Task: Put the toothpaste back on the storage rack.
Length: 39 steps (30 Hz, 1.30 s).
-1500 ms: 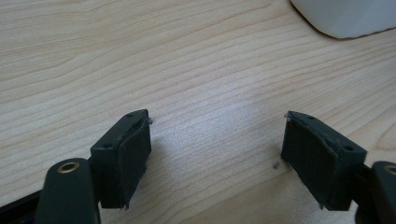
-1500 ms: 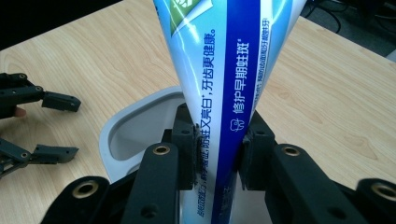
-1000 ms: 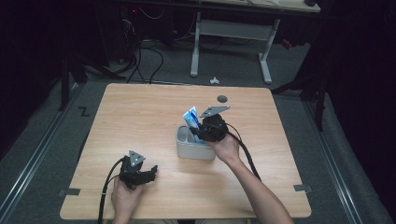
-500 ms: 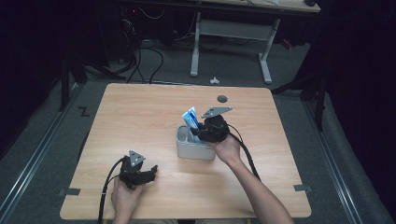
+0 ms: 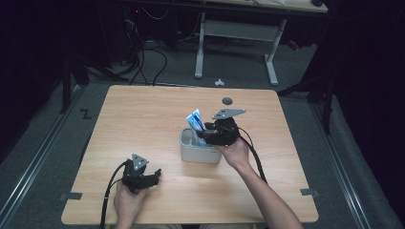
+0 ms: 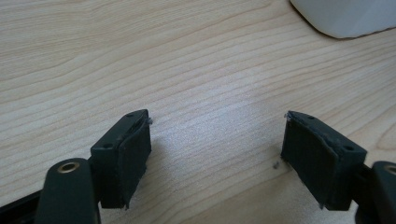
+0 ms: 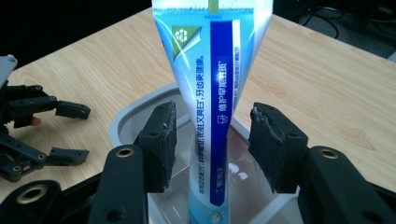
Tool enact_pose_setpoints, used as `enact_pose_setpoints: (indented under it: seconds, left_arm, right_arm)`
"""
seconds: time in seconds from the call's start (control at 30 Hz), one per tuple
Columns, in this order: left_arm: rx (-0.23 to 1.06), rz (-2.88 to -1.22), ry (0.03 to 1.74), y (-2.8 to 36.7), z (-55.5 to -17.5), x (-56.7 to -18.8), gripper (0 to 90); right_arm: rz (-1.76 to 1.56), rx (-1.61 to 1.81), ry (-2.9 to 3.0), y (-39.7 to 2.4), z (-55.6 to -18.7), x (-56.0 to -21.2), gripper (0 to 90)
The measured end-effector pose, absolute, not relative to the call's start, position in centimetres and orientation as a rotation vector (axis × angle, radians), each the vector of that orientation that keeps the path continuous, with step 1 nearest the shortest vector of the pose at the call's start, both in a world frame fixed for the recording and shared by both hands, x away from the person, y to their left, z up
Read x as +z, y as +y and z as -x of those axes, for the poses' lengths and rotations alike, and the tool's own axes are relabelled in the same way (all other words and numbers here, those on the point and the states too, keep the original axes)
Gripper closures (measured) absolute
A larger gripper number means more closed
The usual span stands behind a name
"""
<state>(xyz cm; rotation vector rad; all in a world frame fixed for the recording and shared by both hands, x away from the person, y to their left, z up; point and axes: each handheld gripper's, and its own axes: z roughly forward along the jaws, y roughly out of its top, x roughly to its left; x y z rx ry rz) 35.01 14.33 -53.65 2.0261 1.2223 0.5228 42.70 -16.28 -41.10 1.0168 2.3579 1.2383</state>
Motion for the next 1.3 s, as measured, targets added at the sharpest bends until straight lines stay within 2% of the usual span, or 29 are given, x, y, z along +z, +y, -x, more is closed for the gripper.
enact_pose_setpoints:
  seconds: [1.3]
  left_arm:
    - [0.523, -2.026, 1.222, 14.3, -35.0, -53.7, 24.3]
  right_arm:
    - [-1.045, 1.341, 2.272, -20.0, -40.7, -39.3, 52.9]
